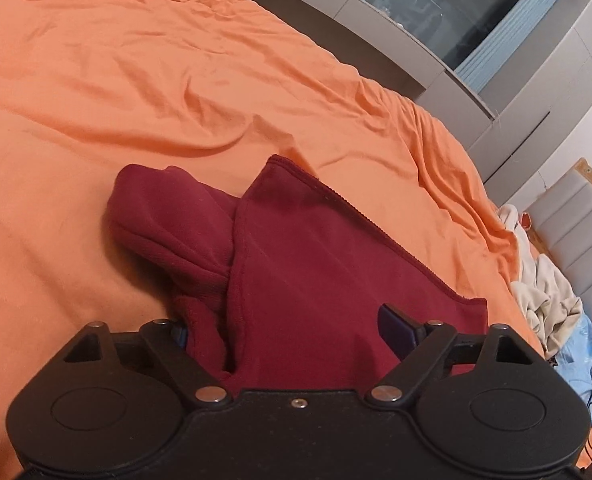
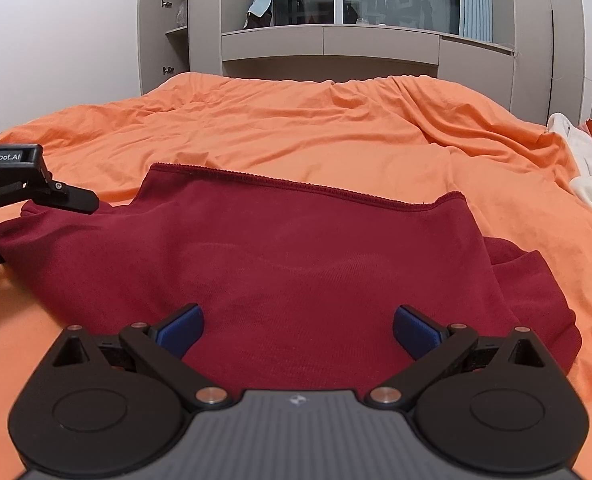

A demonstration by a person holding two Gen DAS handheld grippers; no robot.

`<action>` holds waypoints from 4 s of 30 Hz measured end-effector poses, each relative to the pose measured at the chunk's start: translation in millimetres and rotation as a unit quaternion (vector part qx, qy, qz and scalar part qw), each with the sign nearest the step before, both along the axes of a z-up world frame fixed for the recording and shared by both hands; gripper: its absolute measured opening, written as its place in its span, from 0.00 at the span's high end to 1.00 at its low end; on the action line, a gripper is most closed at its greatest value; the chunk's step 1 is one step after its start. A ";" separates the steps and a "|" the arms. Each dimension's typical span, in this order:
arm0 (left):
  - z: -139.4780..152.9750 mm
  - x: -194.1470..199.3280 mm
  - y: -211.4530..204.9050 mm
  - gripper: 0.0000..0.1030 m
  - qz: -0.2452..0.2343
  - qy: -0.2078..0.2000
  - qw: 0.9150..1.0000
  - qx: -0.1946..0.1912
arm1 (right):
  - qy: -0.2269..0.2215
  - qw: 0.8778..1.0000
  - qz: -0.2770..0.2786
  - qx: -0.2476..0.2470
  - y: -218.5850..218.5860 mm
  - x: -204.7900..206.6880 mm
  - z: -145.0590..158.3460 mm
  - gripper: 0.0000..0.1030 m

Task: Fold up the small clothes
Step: 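Grasp the side edge with the left tool and fold it inward, then open the left tool and release the folded side, then grasp the other side edge with the right tool and fold it inward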

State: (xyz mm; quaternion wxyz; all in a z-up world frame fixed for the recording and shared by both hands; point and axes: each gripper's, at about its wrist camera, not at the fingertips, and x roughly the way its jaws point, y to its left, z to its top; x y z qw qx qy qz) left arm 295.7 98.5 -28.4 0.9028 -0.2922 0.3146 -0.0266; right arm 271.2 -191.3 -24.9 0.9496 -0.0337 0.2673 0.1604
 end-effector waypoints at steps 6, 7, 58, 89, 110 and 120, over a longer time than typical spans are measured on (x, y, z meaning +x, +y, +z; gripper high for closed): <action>-4.3 -7.1 1.0 0.19 -0.012 -0.010 1.000 0.012 | 0.001 1.000 0.000 -0.003 1.3 0.5 -1.0 0.00; -4.1 -7.1 -0.4 0.18 -0.013 -0.010 1.000 0.016 | 0.001 1.000 0.001 -0.002 1.1 0.7 -1.1 0.00; 60.0 10.0 -304.2 0.81 -0.371 -0.074 0.867 0.324 | 0.009 0.954 -0.262 0.149 -249.8 11.7 65.0 0.00; 56.9 12.5 -179.6 0.01 -0.252 -0.052 0.958 0.126 | 0.041 0.974 -0.193 0.110 -203.7 61.9 33.3 0.00; -2.9 36.4 -119.7 0.00 -0.191 0.013 0.980 0.060 | 0.097 0.969 -0.126 0.189 -177.7 70.9 15.0 0.72; -10.8 40.4 -122.0 0.00 -0.201 0.007 0.978 0.055 | 0.070 0.965 -0.175 0.184 -169.7 50.2 15.3 0.92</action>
